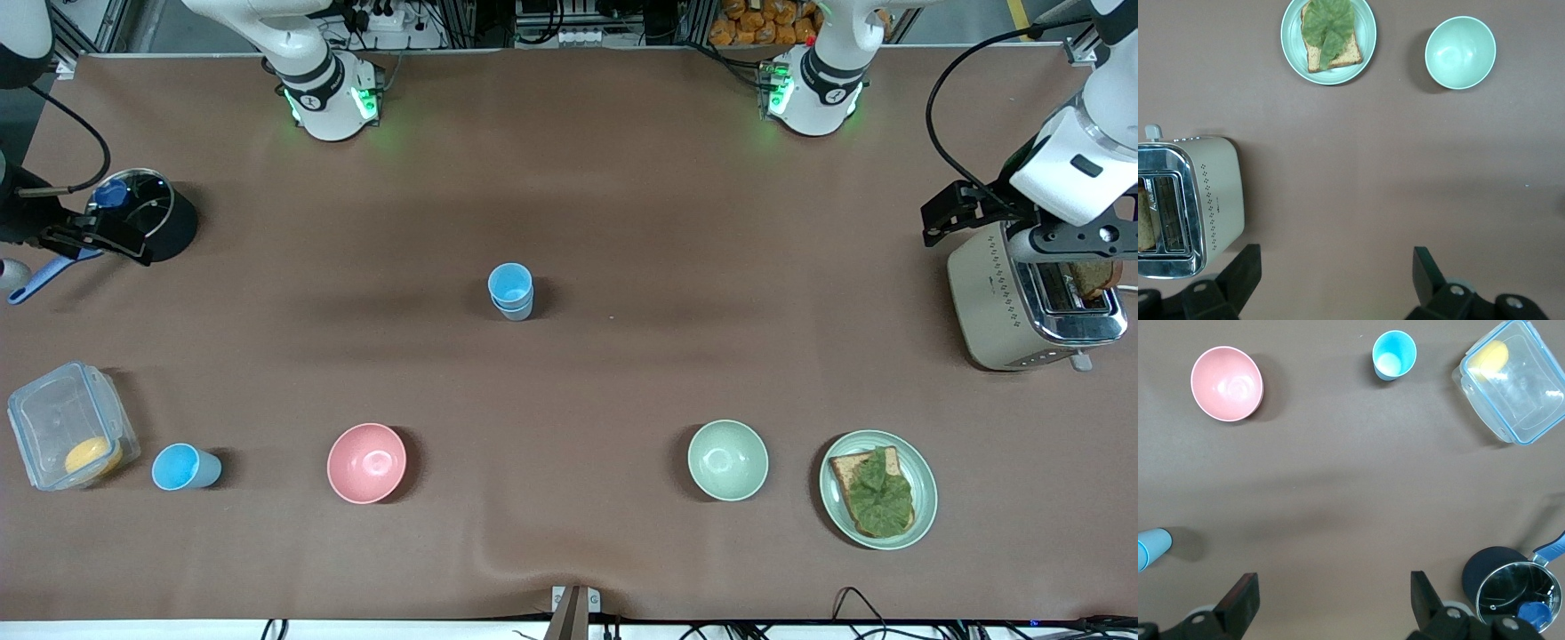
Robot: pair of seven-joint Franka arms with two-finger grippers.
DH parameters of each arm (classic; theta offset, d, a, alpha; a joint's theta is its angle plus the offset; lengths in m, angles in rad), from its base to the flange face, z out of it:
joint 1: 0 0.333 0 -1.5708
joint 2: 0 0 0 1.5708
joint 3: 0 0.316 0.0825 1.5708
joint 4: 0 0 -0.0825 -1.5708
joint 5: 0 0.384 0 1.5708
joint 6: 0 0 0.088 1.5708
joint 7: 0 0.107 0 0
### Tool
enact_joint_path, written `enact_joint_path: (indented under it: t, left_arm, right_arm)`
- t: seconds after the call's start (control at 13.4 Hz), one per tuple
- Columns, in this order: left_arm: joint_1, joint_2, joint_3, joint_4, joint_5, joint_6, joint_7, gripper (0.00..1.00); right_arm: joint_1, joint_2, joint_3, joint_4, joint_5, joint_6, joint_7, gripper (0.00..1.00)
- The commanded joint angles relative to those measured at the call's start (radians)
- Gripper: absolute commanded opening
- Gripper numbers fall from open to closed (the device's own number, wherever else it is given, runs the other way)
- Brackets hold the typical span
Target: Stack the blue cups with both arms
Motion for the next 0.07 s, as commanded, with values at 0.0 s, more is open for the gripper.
enact_joint_path:
  t: [0.0]
  left_arm:
    - [0.012, -0.003, 0.009, 0.01, -0.03, -0.024, 0.019, 1.0]
  right_arm:
    - [-0.006, -0.005, 0.005, -0.005, -0.018, 0.001, -0.005, 1.0]
